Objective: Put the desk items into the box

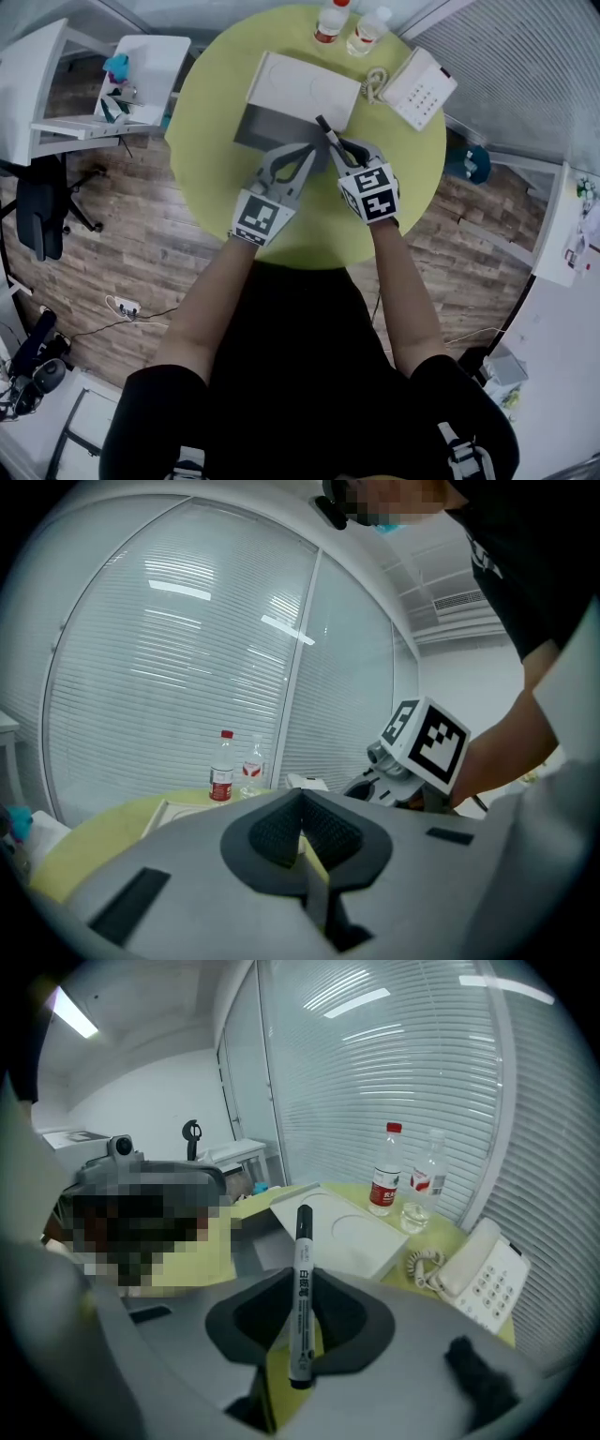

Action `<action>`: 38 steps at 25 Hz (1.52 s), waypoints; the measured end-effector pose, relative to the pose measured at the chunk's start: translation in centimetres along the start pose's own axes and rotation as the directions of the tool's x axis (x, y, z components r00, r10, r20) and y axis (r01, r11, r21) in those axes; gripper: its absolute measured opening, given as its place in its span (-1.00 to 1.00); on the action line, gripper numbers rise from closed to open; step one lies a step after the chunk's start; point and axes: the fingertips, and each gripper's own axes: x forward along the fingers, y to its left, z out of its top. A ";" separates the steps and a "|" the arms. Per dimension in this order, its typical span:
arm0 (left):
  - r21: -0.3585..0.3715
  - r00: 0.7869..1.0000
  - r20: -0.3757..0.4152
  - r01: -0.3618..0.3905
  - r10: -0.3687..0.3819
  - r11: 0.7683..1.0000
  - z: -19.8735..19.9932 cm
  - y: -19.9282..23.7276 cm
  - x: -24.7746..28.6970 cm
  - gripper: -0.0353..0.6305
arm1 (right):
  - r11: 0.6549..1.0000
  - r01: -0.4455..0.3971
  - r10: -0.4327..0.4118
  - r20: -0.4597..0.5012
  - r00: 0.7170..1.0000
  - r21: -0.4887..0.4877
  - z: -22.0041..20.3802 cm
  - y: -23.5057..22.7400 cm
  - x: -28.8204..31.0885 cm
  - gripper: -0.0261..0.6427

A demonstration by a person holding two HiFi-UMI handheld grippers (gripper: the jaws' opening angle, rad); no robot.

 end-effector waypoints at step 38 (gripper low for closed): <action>-0.113 0.987 -0.048 -0.158 0.153 0.981 -7.7 13.5 -7.0 -0.88 | 0.992 -0.115 0.105 -0.171 0.980 -0.052 1.1 8.7 16.0 -0.71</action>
